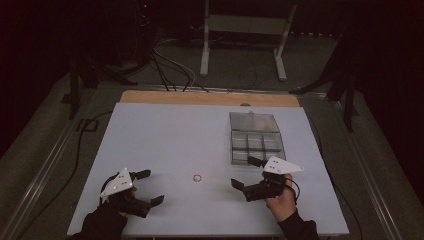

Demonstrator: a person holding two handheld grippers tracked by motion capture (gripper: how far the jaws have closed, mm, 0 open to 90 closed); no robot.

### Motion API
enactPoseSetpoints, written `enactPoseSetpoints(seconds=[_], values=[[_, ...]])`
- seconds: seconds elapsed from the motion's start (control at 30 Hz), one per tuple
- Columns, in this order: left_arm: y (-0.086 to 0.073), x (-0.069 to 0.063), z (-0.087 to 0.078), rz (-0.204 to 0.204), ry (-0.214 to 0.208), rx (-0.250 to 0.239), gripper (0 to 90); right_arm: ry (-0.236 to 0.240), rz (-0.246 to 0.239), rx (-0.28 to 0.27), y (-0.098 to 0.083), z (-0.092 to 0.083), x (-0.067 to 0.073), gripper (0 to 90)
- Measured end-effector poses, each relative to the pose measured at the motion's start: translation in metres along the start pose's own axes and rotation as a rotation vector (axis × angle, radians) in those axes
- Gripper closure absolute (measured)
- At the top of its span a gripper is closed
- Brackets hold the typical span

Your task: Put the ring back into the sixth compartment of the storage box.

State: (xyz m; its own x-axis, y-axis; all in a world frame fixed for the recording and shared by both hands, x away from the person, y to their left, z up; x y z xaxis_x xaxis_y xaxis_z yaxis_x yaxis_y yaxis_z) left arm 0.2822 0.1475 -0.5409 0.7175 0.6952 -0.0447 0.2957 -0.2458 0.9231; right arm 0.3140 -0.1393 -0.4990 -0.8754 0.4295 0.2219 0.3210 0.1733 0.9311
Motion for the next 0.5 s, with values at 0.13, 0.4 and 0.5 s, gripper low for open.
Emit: enactPoseSetpoints(seconds=[0.13,0.4,0.5], values=[[0.000,0.000,0.000,-0.002,0.000,-0.003,0.6,0.005,0.003,0.005,0.001,0.006,0.000,0.0],[0.001,0.000,-0.001,0.000,0.000,-0.004,0.6,0.024,0.004,0.018,0.003,0.019,0.000,0.0],[0.000,0.000,-0.001,-0.003,0.000,-0.003,0.6,0.029,0.007,0.028,0.002,0.023,0.000,0.0]])
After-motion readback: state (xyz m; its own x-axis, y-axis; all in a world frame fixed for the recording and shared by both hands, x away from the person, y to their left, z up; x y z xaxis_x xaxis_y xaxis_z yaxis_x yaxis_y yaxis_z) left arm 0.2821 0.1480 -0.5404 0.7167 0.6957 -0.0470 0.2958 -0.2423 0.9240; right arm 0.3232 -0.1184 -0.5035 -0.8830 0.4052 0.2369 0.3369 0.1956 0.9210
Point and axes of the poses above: each handheld gripper's, and its own axes: z roughly forward along the jaws, y roughly out of its top, x roughly to its left, the point moved 9 cm from there along z, roughly forward along the jaws, and after that the axes turned 11 degrees about y, right-handed, at the moved point
